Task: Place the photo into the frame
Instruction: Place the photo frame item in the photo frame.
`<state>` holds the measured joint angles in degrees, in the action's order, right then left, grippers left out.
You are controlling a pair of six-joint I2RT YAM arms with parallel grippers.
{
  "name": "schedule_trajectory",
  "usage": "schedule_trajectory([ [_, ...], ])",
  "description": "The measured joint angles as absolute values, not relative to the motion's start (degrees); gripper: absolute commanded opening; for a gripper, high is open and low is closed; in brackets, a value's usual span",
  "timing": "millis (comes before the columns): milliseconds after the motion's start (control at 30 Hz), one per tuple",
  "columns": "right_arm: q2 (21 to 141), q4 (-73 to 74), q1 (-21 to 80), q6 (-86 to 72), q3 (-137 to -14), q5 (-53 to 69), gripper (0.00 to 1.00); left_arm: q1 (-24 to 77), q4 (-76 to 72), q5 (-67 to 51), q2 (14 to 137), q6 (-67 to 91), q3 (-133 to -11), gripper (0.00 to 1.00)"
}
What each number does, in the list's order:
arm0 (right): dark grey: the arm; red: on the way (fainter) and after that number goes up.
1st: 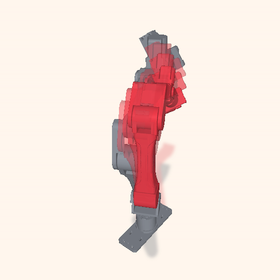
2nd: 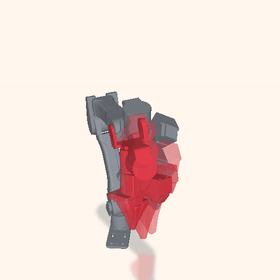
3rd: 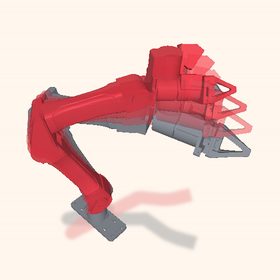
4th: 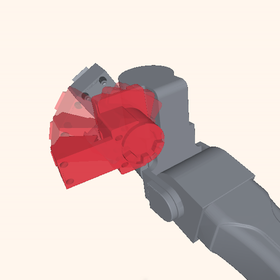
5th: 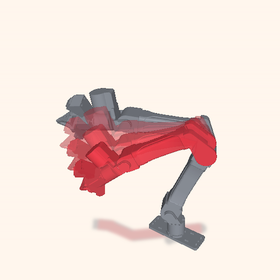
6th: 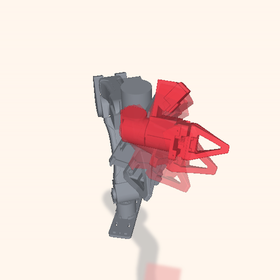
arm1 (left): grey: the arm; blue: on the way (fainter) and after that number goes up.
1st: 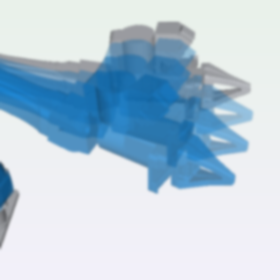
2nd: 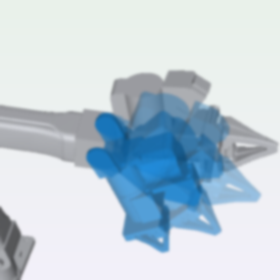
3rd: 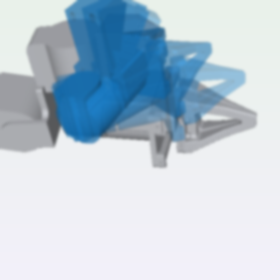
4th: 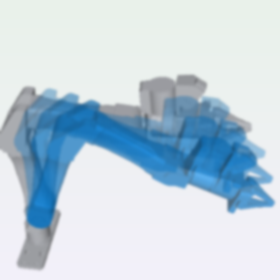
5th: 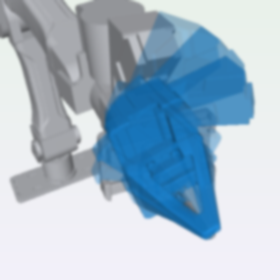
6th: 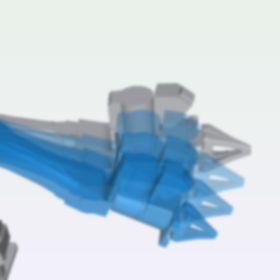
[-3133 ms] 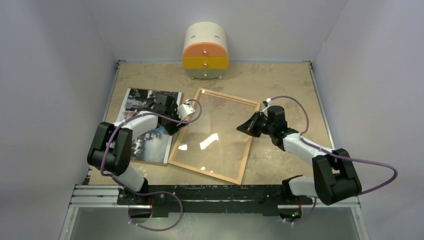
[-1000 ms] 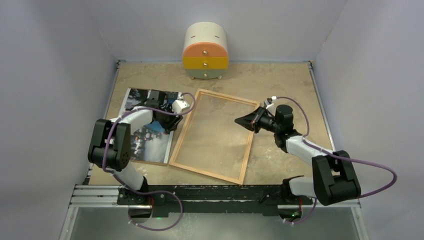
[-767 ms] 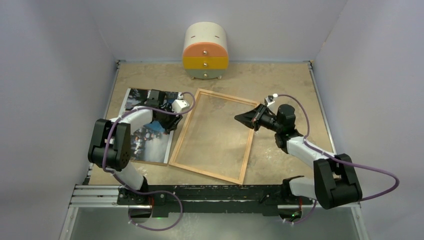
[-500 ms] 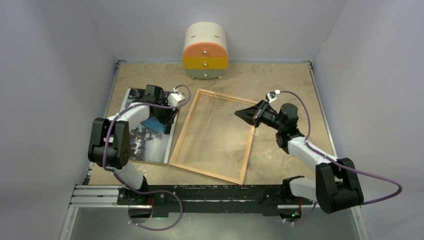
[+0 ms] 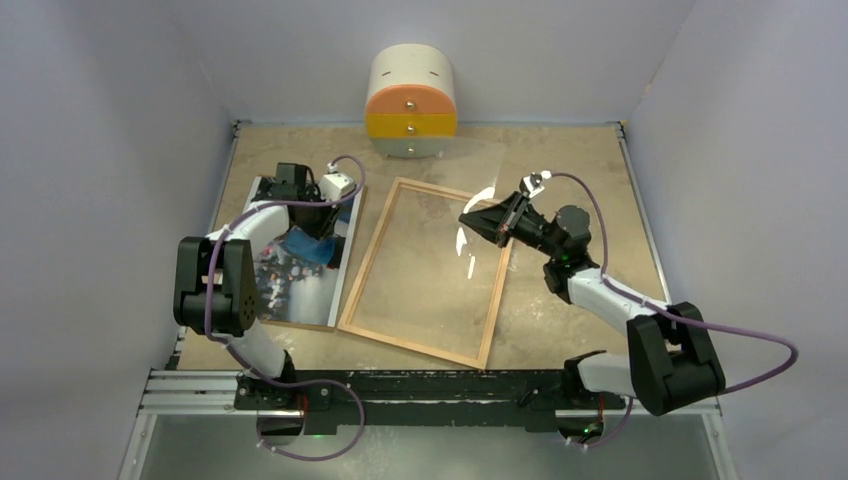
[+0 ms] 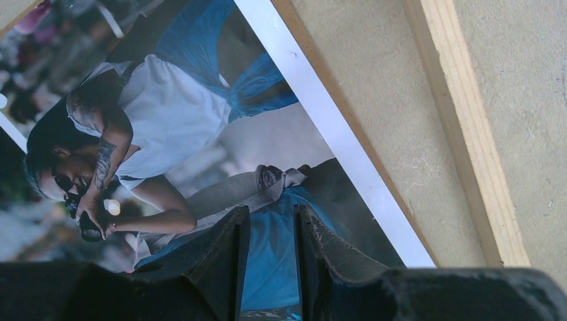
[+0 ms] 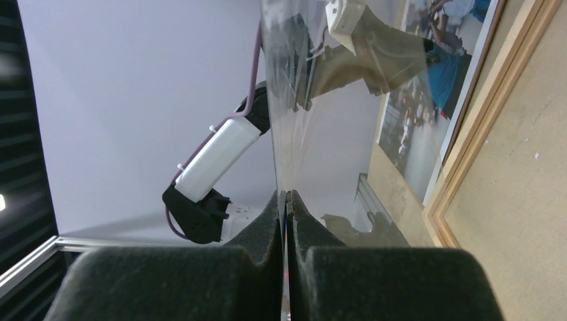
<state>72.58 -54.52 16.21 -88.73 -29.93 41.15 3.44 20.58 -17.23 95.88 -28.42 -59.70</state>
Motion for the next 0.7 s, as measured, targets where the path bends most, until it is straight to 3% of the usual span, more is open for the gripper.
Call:
schedule_trajectory([
  [167,74.54,-56.62,17.32,-88.99,-29.34,40.45,0.00,3.27,20.51,-17.08,95.88,-28.08,-59.70,0.33],
  [467,78.24,-60.73,17.15,-92.73,-16.84,35.68,0.00,3.27,20.40,-17.10,95.90,-28.12,-59.33,0.33],
  [700,79.07,-60.20,17.12,-93.84,-18.31,35.27,0.00,3.27,20.53,-17.19,95.92,-28.14,-59.13,0.32],
])
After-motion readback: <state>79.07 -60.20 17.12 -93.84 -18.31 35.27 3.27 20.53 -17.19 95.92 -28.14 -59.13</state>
